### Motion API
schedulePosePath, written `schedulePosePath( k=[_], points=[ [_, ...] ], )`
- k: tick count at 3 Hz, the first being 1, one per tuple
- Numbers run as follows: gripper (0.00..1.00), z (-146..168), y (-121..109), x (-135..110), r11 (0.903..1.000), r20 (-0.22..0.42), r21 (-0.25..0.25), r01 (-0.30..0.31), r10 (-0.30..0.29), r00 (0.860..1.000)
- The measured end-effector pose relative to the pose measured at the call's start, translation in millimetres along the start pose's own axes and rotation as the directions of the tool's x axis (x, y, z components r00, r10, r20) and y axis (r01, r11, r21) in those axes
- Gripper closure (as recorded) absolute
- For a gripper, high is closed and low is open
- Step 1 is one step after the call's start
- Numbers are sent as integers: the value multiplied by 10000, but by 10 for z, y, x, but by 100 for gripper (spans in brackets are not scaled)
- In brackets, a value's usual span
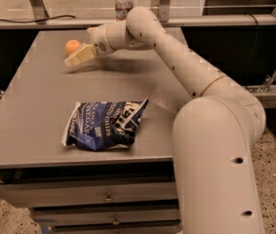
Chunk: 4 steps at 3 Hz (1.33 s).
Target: Move orange near blue chip bag
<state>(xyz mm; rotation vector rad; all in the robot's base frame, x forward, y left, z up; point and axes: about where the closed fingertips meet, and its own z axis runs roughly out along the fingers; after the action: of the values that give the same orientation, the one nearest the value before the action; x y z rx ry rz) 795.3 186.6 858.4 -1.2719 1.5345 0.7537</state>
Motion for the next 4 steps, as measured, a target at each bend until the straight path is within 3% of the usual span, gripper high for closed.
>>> schedulePosePath(
  k=[1,3,4],
  points=[
    [14,114,-1,40,9999,-43,-60,-128,128,9999],
    [61,96,1,44,9995,48,58,-303,303,9995],
    [84,-74,36,-37,9995,188,243,-225,220,9996]
  ],
)
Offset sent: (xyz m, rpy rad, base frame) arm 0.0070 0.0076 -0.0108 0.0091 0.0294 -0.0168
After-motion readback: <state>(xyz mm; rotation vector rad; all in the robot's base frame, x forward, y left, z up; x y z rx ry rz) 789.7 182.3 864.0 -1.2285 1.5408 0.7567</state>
